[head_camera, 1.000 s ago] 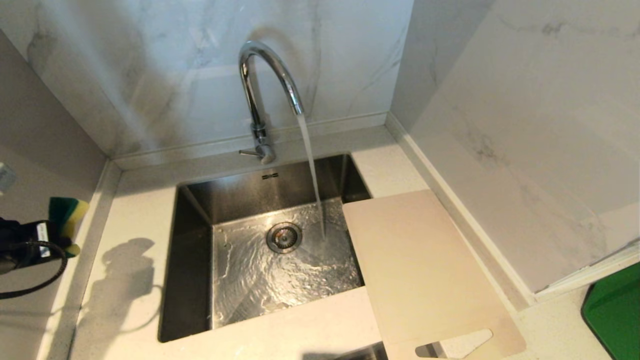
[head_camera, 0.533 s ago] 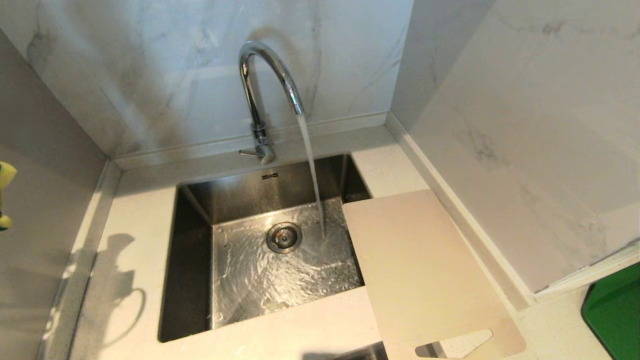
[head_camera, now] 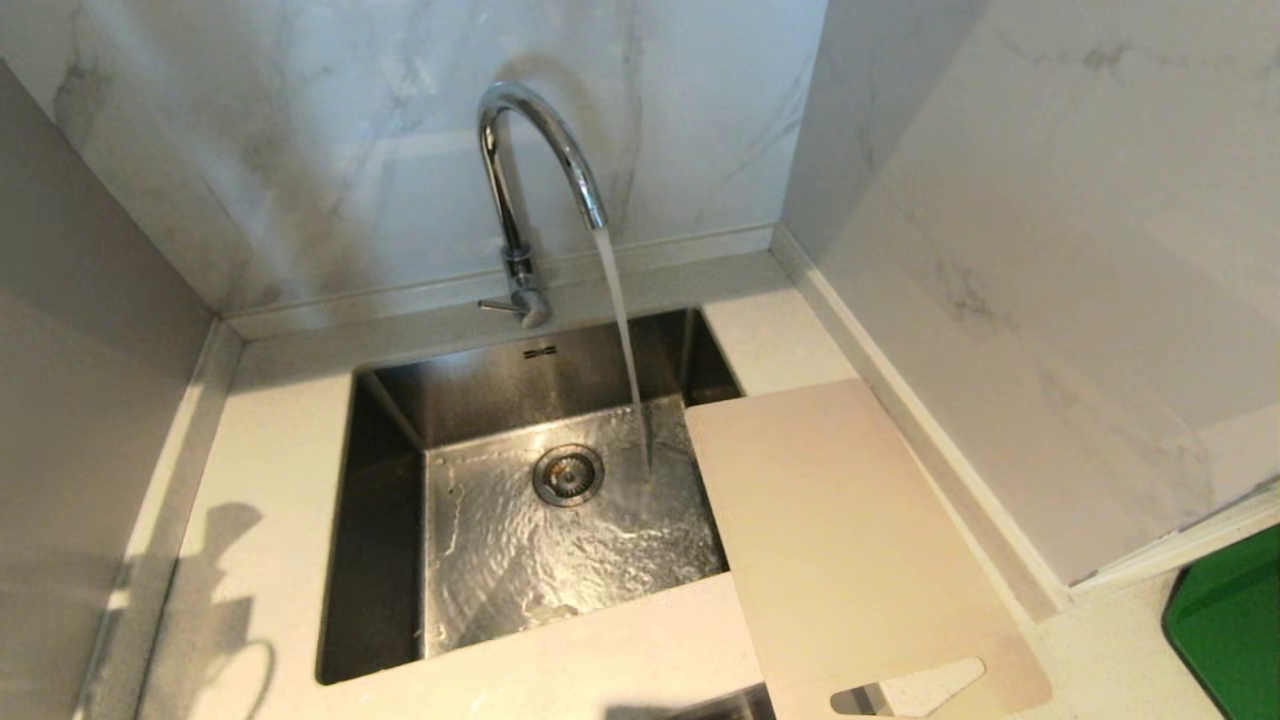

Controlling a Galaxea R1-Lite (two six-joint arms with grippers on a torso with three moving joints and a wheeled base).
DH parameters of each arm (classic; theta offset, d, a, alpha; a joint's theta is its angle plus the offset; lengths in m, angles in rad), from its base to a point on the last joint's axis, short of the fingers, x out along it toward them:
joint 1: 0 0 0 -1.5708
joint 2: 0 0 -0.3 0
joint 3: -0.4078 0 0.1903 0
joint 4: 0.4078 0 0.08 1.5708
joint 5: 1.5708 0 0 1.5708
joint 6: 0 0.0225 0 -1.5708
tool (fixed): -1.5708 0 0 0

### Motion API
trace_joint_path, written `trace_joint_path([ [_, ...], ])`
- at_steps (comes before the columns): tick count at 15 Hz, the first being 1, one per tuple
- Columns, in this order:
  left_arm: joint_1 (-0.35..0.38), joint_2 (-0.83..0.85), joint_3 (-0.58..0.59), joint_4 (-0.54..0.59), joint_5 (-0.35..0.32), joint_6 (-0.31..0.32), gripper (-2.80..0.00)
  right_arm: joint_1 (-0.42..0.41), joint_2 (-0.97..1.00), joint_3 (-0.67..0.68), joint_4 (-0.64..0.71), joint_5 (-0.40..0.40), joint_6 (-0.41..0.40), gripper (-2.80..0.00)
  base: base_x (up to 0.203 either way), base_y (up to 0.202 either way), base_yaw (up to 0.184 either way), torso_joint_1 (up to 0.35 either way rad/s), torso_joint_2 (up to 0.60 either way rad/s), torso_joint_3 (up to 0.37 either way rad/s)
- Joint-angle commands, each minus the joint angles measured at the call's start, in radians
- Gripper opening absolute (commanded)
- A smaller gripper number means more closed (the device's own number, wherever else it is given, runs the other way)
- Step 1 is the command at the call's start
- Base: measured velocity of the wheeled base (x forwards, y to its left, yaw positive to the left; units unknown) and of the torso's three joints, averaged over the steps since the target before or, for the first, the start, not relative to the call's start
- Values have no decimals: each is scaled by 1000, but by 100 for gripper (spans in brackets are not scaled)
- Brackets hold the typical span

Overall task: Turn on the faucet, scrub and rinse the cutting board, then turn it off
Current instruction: Pick up the cutting board

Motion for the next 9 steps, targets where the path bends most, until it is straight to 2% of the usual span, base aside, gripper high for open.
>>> trace_joint_path([
  [1,17,-111,88,1,-20,5,-280,0,-2,0,-1,0,-1,-280,0,0,0,0,0,0],
  [5,44,-245,229,-7,-77,24,-280,-1,-2,0,-1,0,0,-280,0,0,0,0,0,0],
  [9,32,-379,318,-7,-82,25,-280,0,-2,0,-1,0,-1,-280,0,0,0,0,0,0],
])
